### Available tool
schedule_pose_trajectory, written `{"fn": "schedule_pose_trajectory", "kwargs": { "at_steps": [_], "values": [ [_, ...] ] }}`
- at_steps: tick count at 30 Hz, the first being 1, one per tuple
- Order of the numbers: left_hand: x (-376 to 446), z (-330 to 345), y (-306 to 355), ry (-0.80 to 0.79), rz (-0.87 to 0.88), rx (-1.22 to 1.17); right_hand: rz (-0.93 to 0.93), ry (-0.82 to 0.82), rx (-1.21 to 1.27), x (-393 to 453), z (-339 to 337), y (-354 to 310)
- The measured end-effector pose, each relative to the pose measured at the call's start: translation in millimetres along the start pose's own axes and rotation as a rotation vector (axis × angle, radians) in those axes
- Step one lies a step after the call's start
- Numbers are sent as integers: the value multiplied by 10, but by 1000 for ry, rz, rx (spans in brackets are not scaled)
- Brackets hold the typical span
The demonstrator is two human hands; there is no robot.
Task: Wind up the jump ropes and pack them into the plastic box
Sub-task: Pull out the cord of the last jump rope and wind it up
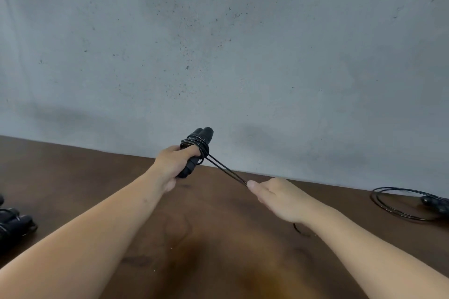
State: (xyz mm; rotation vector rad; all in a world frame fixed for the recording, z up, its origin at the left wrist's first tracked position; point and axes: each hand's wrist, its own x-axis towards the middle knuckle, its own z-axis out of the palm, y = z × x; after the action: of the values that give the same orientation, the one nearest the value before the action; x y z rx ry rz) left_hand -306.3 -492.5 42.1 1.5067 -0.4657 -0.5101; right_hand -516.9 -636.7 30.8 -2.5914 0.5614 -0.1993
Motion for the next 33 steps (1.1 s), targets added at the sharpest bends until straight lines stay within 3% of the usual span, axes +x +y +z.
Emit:
{"fn": "schedule_pose_trajectory", "kwargs": {
  "at_steps": [4, 9, 12, 14, 17, 20, 22, 28, 33],
  "values": [
    [39, 92, -91, 17, 56, 127, -121, -43, -391, -156, -105, -314],
    [22, 230, -233, -2, 229, 699, -264, -14, -635, -171, -331, -628],
    [-78, 325, -230, -256, 296, 931, -339, 22, -657, -68, -568, -712],
    [-224, 405, -180, -491, 306, 965, -355, 13, -601, 26, -725, -717],
    [-535, 568, -2, -812, 330, 959, -274, -48, -390, 142, -856, -640],
    [-761, 621, 117, -987, 379, 895, -189, -102, -101, 224, -839, -473],
    [-840, 573, 132, -972, 355, 784, -149, -95, 61, 254, -789, -324],
    [-740, 428, 47, -699, 315, 400, -39, -1, 577, 197, -454, 147],
    [-622, 538, -17, -508, 205, 284, 45, -2, 690, 135, -55, 89]
  ]
}}
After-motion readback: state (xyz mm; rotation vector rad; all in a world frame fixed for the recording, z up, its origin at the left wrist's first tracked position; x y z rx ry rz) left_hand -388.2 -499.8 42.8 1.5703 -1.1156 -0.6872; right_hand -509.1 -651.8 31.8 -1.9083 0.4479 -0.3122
